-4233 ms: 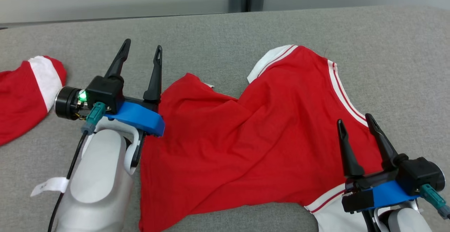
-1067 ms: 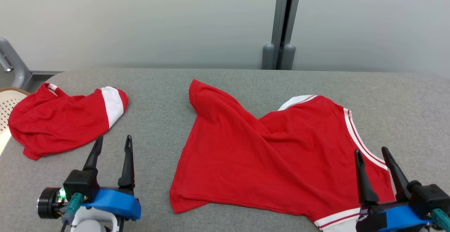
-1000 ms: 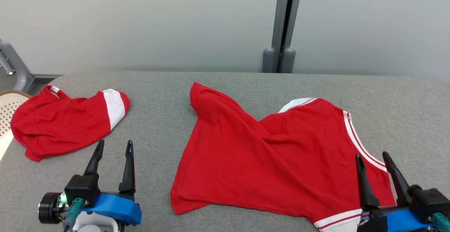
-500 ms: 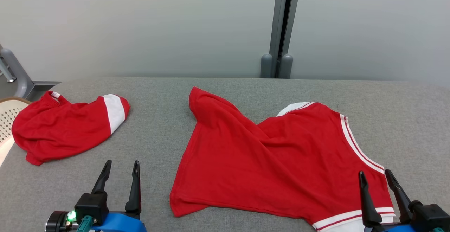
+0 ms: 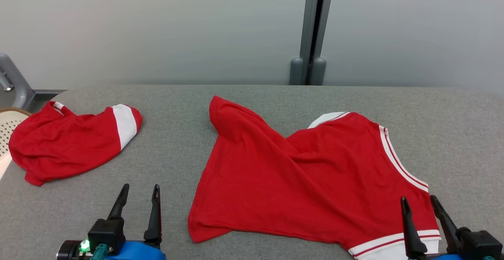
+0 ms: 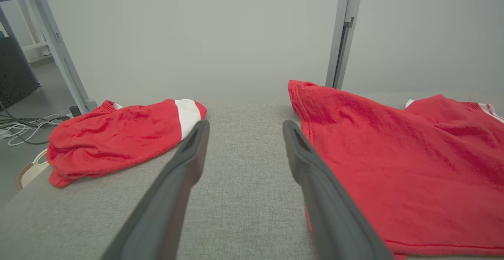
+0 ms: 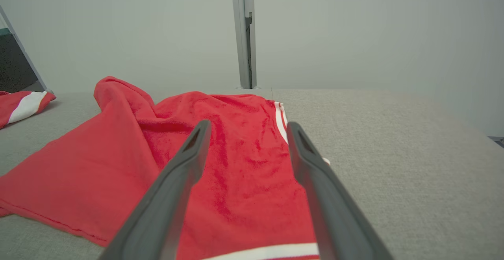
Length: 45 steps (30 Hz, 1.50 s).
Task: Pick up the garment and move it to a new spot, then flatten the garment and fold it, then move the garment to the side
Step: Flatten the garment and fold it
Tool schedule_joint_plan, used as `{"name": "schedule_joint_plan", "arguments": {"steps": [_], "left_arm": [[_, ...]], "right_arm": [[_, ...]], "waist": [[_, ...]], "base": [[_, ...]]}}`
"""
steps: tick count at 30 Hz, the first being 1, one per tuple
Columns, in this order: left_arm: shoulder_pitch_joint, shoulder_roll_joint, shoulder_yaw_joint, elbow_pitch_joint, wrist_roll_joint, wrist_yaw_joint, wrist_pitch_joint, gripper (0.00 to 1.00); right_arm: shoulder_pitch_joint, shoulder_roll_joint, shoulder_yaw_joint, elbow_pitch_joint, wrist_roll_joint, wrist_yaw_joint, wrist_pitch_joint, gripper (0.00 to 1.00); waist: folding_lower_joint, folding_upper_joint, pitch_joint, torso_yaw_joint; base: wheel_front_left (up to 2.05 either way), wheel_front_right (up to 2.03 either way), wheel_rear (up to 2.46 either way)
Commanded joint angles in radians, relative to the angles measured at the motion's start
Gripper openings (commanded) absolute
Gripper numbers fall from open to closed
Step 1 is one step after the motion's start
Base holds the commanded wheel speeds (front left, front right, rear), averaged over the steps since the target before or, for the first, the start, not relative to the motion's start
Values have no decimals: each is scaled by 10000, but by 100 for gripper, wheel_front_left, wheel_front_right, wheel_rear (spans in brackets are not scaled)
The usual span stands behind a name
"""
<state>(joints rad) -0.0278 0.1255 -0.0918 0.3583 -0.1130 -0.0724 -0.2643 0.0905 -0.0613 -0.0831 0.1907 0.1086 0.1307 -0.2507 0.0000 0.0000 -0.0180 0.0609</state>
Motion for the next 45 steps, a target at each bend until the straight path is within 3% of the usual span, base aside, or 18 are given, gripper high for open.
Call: {"name": "schedule_joint_plan", "arguments": {"steps": [1,14,25,35,45], "left_arm": [[-17,-78,-29,112,-60,-76,-2,100],[-410,-491,-716,2029,-445,-466,-2,100],[-836,-518,-644,3450,-879,-568,-2,100],[-1039,-630,-1069,3687,-1247,-607,0,100],[-1059,-604,-1689,3729,-1681,-610,-2,100]], "right_arm": [[114,26,-93,123,87,1,34,100],[588,-45,-507,1865,295,1,16,100],[372,46,18,3231,740,1,-79,100],[138,143,609,3886,1184,16,-54,100],[181,165,1407,3743,1705,59,-53,100]], "waist": [[0,0,22,-48],[0,0,521,-578],[0,0,960,-872],[0,0,1047,-916],[0,0,949,-954]], "base": [[0,0,0],[0,0,0],[0,0,0],[0,0,0],[0,0,0]]}}
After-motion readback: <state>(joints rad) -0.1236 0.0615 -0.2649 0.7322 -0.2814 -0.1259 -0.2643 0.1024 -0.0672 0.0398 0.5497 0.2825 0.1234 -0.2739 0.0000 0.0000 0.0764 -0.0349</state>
